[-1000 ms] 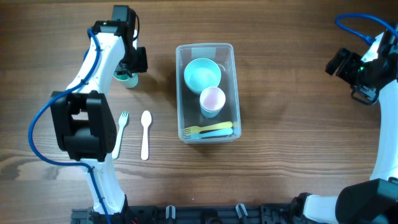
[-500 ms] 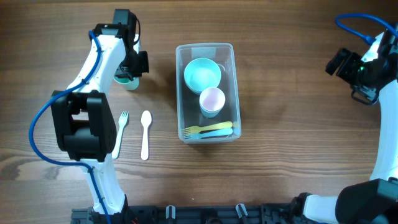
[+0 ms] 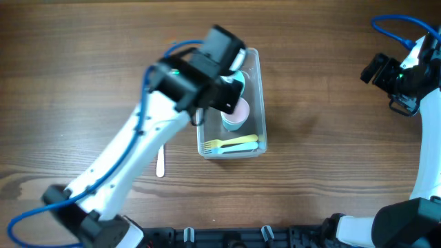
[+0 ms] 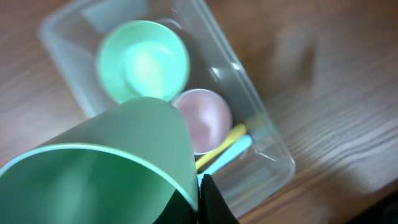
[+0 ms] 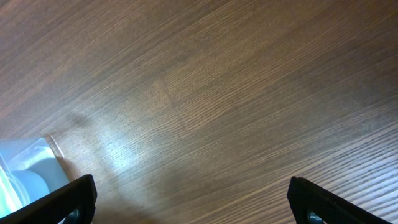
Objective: Pack container
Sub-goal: 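Stack the green cup onto the cups in the container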
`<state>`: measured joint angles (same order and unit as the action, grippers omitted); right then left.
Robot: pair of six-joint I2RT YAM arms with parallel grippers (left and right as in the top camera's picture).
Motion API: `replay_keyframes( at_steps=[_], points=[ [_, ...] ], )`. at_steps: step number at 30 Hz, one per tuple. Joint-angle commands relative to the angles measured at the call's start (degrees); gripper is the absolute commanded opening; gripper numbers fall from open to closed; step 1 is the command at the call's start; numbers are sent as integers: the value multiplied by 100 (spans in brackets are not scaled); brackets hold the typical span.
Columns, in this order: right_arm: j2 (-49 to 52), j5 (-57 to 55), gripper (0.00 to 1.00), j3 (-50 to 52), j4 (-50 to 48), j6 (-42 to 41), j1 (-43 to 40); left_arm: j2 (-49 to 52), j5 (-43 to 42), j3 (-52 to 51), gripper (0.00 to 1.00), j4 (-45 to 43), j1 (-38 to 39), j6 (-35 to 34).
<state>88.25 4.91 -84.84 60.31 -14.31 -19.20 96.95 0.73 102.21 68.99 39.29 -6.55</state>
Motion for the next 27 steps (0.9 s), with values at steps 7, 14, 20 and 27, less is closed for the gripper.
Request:
replay_keyframes(
  at_steps=[7,14,20,27],
  points=[
    [79,24,100,2,-13,-87,-7,1165,72,-11,4,-85,619,39],
    [79,24,100,2,-13,-87,-7,1812,127,-11,4,-136,610,299],
    [79,26,100,2,-13,-87,-7,1985,127,-11,24,-61,586,293],
    [79,24,100,2,-13,-85,-4,1681,234,9,29,-105,522,136]
  ],
)
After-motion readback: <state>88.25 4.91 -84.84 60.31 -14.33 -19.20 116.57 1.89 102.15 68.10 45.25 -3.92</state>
